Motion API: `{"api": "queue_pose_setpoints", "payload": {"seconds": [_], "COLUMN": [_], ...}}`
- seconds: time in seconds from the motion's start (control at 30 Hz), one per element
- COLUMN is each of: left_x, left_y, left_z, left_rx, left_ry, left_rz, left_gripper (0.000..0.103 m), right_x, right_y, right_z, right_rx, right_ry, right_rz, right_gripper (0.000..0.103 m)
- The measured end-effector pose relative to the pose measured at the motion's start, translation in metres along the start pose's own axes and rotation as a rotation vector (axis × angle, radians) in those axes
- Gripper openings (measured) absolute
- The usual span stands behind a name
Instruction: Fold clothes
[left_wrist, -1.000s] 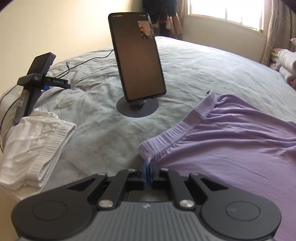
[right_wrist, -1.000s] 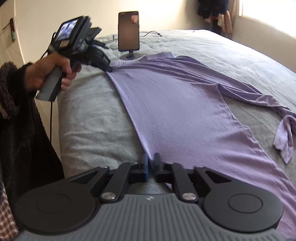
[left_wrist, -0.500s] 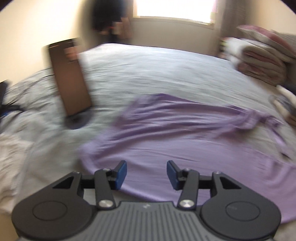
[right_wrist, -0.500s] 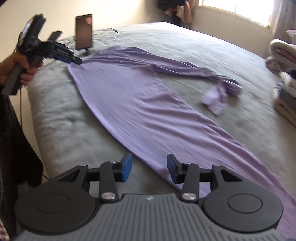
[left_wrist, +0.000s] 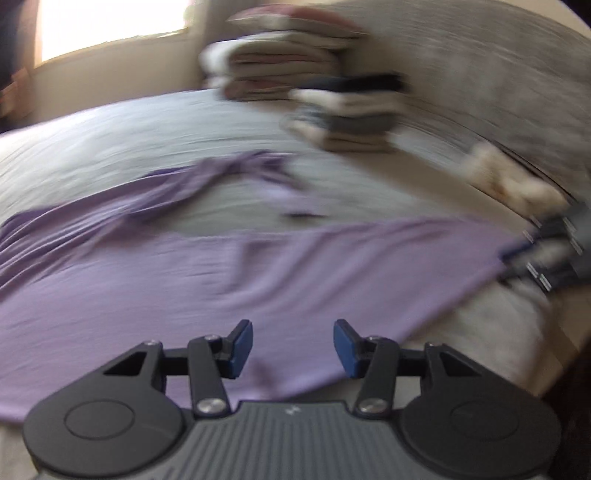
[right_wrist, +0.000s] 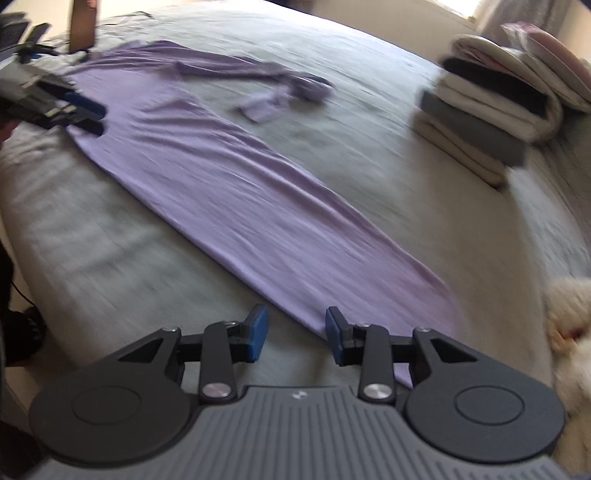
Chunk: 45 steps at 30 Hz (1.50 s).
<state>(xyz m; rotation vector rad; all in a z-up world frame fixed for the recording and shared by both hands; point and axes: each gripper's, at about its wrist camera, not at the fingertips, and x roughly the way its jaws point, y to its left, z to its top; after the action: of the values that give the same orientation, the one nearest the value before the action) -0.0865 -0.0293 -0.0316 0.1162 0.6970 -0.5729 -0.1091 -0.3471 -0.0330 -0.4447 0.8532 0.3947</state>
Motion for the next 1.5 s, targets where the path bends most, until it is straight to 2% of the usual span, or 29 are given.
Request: {"api": "queue_pose_setpoints", "payload": {"seconds": [0.13,0.23,0.33,0.4,0.47,0.5,0.73,0.83,0.9,0.97,1.13,1.2,1.23,1.27,1.37,1.5], "left_x": [0.016,0.028,0.039,0.043,0.045,0.045,0.037,0.042,0.040,0.035,0.028,0.033,0.037,0.040,0.043,0.033], "left_y": [-0.043,-0.069,-0.086,-0.093,-0.098,-0.100,-0.106,-0.110,-0.113,-0.114,-0.110,-0.107,-0.105,-0.104,-0.100,-0.091], "left_z": [-0.001,0.001,0.005,0.009,0.013,0.016,0.016,0.007,0.007,0.010,0.017,0.020,0.019,0.019,0.015,0.017], "left_rx": [0.138,0.231,0.278,0.282,0.283,0.282,0.272,0.300,0.306,0.304,0.258,0.231,0.220,0.209,0.180,0.128], "left_ry": [0.008,0.004,-0.005,-0.010,-0.007,0.000,0.030,0.033,0.025,0.015,-0.026,-0.012,0.003,0.026,0.065,0.085], "left_rz": [-0.080,-0.075,-0.065,-0.063,-0.071,-0.079,-0.161,-0.155,-0.160,-0.193,-0.238,-0.238,-0.243,-0.252,-0.280,-0.328], "left_gripper": [0.050,0.049,0.042,0.033,0.004,0.001,0.001,0.002,0.003,0.015,0.034,0.035,0.036,0.038,0.041,0.043], "right_x": [-0.002,-0.002,-0.001,0.000,0.000,-0.001,-0.015,-0.014,-0.014,-0.017,-0.031,-0.033,-0.033,-0.033,-0.024,-0.008], "right_y": [-0.022,-0.026,-0.024,-0.023,-0.022,-0.022,-0.027,-0.027,-0.027,-0.028,-0.040,-0.044,-0.044,-0.045,-0.049,-0.048], "right_z": [-0.015,-0.018,-0.019,-0.019,-0.019,-0.020,-0.030,-0.033,-0.031,-0.027,-0.022,-0.018,-0.015,-0.013,-0.007,-0.001], "right_rx": [0.029,0.008,-0.032,-0.059,-0.086,-0.097,-0.105,-0.094,-0.087,-0.088,-0.003,0.039,0.055,0.072,0.116,0.108], "right_ry": [-0.002,-0.004,-0.001,0.001,0.003,0.006,0.047,0.071,0.089,0.107,0.056,0.025,0.011,-0.004,-0.004,0.055], "right_rz": [-0.038,-0.060,-0.075,-0.085,-0.095,-0.097,-0.078,-0.069,-0.067,-0.053,-0.007,0.006,0.014,0.022,0.049,0.016], "right_gripper": [0.030,0.024,0.015,0.002,0.000,0.000,0.000,0.000,0.004,0.014,0.016,0.024,0.034,0.038,0.038,0.038]}}
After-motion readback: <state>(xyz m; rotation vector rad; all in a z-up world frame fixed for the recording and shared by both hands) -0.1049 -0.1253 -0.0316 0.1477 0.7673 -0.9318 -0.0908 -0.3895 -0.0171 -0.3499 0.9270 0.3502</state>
